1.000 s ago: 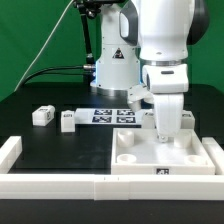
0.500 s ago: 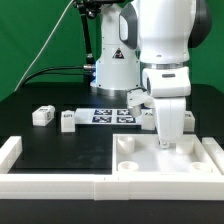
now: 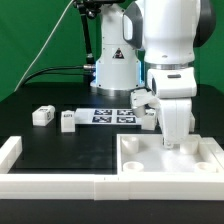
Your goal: Assemble one leg
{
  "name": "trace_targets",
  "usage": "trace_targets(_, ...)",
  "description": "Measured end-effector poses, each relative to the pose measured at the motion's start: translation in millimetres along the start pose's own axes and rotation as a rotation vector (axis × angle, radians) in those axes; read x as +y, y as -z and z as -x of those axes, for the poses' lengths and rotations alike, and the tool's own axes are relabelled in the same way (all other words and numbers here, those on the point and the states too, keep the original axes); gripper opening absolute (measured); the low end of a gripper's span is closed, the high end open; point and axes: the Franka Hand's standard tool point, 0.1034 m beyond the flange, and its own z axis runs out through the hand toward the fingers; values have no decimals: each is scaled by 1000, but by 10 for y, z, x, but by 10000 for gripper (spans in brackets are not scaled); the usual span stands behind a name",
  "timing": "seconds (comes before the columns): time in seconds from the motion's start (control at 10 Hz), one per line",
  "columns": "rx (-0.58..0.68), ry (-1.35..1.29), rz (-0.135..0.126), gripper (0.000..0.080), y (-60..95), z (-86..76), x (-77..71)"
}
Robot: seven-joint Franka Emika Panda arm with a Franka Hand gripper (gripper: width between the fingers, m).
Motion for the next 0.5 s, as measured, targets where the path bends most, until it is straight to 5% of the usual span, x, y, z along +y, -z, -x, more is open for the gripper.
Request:
trace_targets(0.1, 0, 0, 0, 280, -1, 2, 0)
trace_targets(0.2, 0, -1, 0, 280, -2, 4, -1)
trace_targets(0.4, 0, -1, -1, 582, -5, 7, -2)
trace_targets(0.5, 0, -1, -1, 582, -6, 8, -3)
